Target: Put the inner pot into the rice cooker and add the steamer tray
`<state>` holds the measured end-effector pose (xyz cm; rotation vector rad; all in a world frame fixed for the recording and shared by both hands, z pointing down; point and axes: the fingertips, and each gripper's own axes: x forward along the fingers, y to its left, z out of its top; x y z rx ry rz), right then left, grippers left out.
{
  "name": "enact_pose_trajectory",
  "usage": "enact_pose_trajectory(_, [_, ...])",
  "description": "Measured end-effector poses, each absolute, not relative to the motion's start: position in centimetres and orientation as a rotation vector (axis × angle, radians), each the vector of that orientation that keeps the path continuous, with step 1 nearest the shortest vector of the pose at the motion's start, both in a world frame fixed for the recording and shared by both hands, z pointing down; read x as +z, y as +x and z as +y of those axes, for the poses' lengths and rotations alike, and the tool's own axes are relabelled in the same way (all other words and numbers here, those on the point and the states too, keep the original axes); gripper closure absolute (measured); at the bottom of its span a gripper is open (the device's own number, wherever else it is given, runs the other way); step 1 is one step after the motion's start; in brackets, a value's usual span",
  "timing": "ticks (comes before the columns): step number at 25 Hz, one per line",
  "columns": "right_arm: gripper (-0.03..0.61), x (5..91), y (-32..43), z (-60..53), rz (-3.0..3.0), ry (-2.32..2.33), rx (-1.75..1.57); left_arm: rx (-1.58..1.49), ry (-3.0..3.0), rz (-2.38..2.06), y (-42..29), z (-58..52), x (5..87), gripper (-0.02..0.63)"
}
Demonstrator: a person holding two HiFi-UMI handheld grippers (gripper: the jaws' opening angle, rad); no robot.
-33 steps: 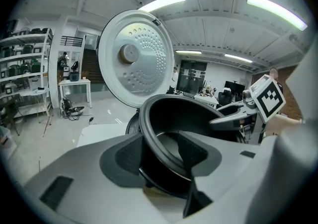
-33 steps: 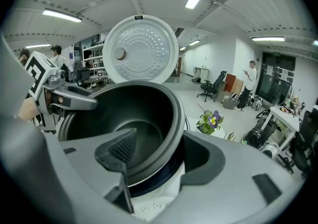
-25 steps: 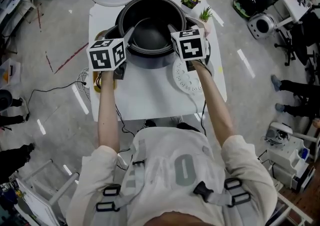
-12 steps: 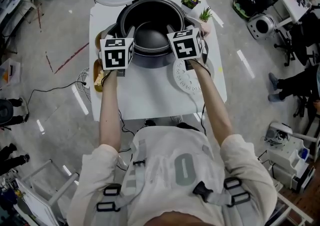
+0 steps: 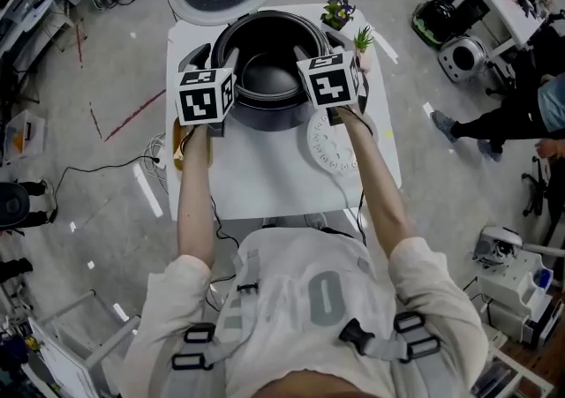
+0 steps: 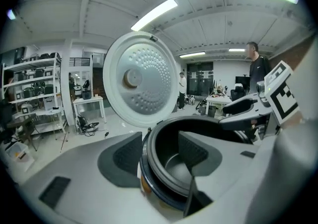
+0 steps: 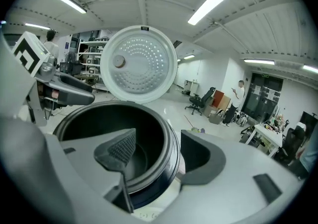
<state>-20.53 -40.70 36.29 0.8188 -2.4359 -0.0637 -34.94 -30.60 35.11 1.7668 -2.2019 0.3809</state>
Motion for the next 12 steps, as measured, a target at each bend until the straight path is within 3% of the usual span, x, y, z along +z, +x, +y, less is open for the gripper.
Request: enact_pose_trajectory(12, [0.287, 22.1, -17.2, -36.0, -2.773, 0.828, -0.279, 0.08, 1.977, -2.449, -29.3, -26.8, 20.2, 0.4])
